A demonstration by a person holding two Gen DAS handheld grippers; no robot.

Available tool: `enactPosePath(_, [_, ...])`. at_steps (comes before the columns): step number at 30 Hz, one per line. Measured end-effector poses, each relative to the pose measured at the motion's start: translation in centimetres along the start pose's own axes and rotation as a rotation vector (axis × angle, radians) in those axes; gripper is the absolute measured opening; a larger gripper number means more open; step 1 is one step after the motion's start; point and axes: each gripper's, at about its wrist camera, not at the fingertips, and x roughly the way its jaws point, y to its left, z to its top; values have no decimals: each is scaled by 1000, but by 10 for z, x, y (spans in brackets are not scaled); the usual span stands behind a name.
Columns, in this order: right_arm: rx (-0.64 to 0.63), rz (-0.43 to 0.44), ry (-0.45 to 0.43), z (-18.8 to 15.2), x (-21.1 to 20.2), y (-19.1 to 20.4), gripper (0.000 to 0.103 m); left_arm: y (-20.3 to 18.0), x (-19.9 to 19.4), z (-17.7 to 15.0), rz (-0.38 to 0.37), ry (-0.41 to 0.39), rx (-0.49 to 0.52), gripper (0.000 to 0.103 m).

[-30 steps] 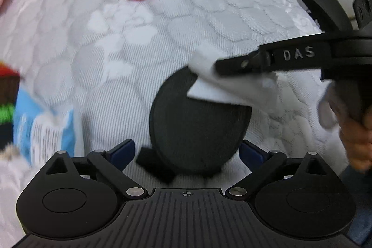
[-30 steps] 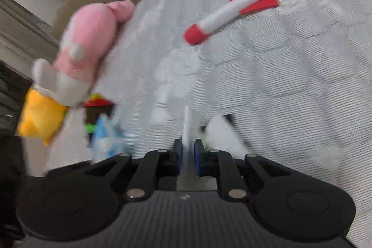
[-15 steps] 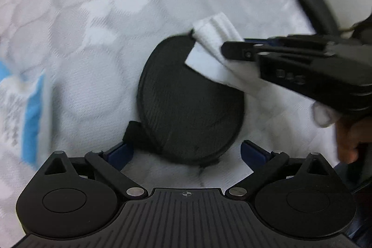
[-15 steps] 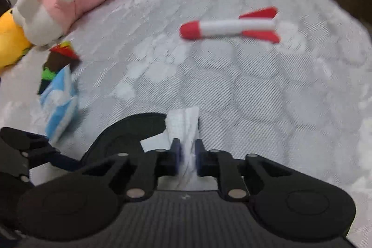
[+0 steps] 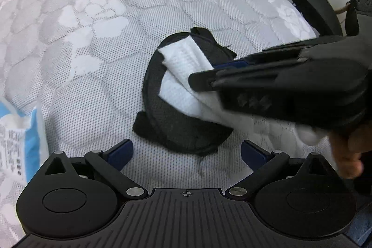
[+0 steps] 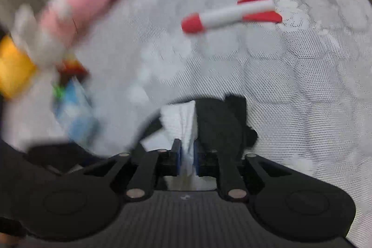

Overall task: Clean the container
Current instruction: 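Wipe the black knee pad with the right gripper's wipe while the left gripper holds it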

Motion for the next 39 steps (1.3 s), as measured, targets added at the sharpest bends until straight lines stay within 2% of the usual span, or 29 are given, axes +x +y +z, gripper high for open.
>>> enactPosePath(1, [-37,-9,-5,0,0,5,26,-1,0,-1,5,11,0,102])
enactPosePath(2, [-63,0,-8,0,0,10,44,1,0,-2,17,29,-3,102])
enactPosePath(3, [-82,24,-6,-1,0,14,53,2,-1,-4,32,46,-8,102])
enactPosePath(5, [-135,43,7,-3,4,23,47,14,-4,-6,62,79,-53,102])
enactPosePath(6, [-178,12,6,-6,6,28,31,23,-7,-9,74,95,-85,102])
enactPosePath(8, [-171,-32,-26,-5,5,24,14,36,-22,-12,57,74,-153,102])
enactPosePath(11, [-105,-79,-80,1,0,10,13,59,-50,-14,30,-4,-220,102])
enactPosePath(14, [-29,-138,-120,8,-8,-7,13,84,-76,-15,68,-111,-292,103])
enactPosePath(16, [9,-111,-106,9,-9,-12,13,105,-83,-11,117,-157,-375,103])
enactPosePath(17, [24,-53,-90,7,-9,-10,13,115,-83,-8,143,-168,-416,103])
enactPosePath(20, [29,152,-43,4,-5,10,13,137,-84,-11,204,-179,-512,103])
enactPosePath(21, [19,197,-23,4,-2,18,13,139,-86,-9,217,-177,-528,103])
enactPosePath(23, [-28,187,18,2,6,28,13,143,-82,-9,254,-160,-539,103])
enactPosePath(25, [-75,144,50,0,15,35,13,137,-76,-8,280,-126,-499,103])
enactPosePath(27, [-20,122,46,4,15,20,13,128,-72,-6,284,-107,-441,103])
enactPosePath(29, [60,116,37,8,14,1,13,114,-72,-5,247,-149,-398,103])
enactPosePath(31, [108,89,11,12,11,-15,13,99,-69,-4,155,-171,-359,103])
enactPosePath(33, [138,45,-16,16,7,-28,13,86,-62,-2,51,-158,-326,103])
enactPosePath(35, [147,-21,-40,20,6,-34,13,76,-51,0,-19,-112,-300,103])
enactPosePath(39, [130,-139,-71,22,2,-41,13,74,-43,-1,-11,-62,-275,103])
